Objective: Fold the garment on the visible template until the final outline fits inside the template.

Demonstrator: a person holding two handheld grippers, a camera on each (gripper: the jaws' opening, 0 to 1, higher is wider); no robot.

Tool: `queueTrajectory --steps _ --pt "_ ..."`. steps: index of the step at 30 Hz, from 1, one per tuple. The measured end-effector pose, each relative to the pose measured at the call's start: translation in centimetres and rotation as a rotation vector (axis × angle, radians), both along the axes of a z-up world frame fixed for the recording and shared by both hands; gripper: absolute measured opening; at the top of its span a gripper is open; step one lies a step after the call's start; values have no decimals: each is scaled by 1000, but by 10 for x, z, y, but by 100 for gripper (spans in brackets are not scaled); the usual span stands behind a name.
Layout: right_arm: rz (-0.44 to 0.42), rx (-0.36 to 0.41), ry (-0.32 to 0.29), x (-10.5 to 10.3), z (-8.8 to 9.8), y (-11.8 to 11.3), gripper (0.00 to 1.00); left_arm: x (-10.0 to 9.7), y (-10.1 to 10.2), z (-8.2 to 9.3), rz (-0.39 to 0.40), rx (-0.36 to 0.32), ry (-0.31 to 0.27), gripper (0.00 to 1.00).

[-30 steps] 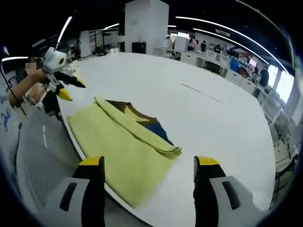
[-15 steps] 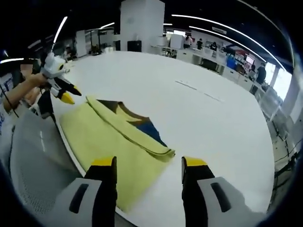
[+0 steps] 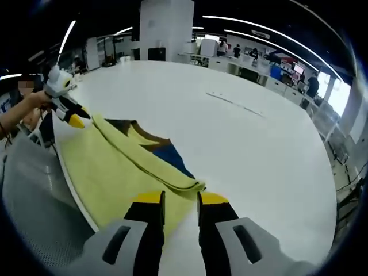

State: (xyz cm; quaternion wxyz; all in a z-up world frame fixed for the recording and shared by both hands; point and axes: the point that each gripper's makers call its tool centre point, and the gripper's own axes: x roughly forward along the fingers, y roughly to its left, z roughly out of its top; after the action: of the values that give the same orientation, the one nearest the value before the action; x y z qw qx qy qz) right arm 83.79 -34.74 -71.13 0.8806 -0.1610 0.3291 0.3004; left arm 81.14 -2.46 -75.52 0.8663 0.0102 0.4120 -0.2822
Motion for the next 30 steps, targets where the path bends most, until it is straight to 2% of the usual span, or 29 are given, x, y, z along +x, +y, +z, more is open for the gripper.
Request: queueTrajectory --steps 6,9,13,15,19,24,27,30 --pt "23 -23 33 3 -14 3 12 3 -3 -3 -4 10 -3 25" --pt "26 -34 44 6 -22 1 9 3 -6 -7 -15 4 17 23" --pt "21 -40 39 13 -29 -4 5 6 -6 -9 -10 2 13 18" --pt "-6 -40 68 16 -37 -9 4 7 -6 -9 -13 13 10 18" --pt "5 -47 69 17 -40 -7 3 8 -8 -8 -25 15 11 20" --pt "34 -59 88 17 -48 0 1 10 -9 -8 -25 11 11 10" --pt "53 -78 97 17 -53 2 1 13 -10 -7 -37 10 -8 0" --pt "59 -72 107 17 -56 6 1 15 -11 -6 -44 5 -12 0"
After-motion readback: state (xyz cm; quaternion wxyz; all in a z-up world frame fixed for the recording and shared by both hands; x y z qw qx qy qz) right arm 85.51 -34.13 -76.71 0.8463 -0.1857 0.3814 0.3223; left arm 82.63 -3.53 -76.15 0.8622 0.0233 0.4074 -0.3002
